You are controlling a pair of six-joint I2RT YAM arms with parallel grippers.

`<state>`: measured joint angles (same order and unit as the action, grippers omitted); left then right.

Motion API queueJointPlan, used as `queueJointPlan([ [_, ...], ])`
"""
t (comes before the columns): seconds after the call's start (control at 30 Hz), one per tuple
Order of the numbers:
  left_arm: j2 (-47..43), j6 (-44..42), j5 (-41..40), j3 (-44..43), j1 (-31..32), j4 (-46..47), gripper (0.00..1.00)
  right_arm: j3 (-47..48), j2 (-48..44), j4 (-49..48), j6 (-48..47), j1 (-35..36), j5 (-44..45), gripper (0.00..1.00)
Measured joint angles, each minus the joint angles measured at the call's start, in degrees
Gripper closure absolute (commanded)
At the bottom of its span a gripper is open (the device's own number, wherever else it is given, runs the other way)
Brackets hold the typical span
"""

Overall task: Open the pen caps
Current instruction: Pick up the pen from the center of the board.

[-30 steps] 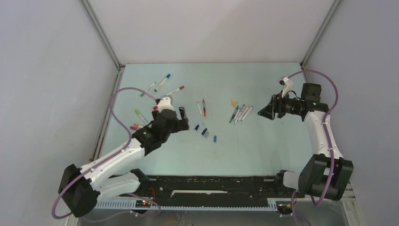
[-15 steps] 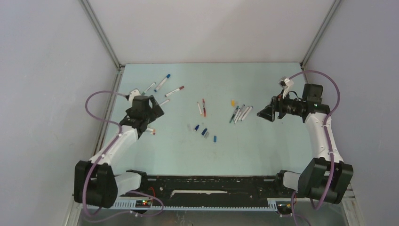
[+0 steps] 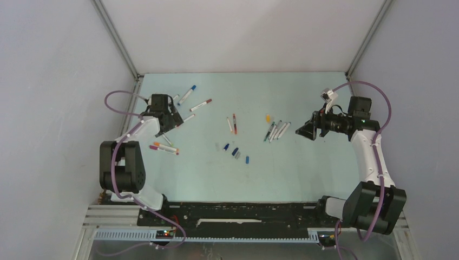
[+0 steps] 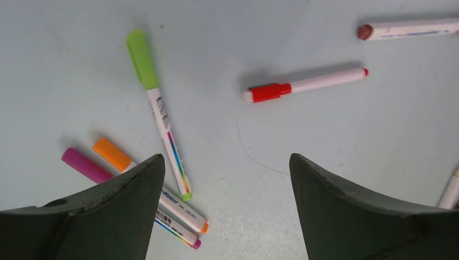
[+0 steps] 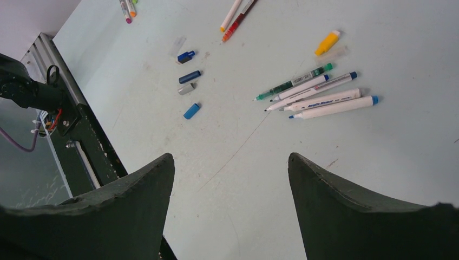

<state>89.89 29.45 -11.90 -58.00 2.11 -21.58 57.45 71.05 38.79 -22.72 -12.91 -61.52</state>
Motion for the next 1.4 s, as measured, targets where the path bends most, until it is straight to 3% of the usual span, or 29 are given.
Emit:
queueJointPlan([
  [0.2,2.7,0.1,1.6,0.0,-4.6,-0.1,0.24,0.0,0.0,0.0,0.0,0.0,0.0,0.21],
  [0.5,8.8,0.7,2.2,-0.1,-6.6,-1.6,0.5,0.0,0.0,0.0,0.0,0.0,0.0,0.21],
  [0.97,12.3,1.0,2.2,-4.5,-7.0,-4.7,0.67,0.0,0.0,0.0,0.0,-0.2,-0.1,0.21],
  [1.4,15.0,-0.1,2.2,-8.5,-7.1,-9.2,0.73,0.0,0.0,0.0,0.0,-0.9,-0.4,0.21],
])
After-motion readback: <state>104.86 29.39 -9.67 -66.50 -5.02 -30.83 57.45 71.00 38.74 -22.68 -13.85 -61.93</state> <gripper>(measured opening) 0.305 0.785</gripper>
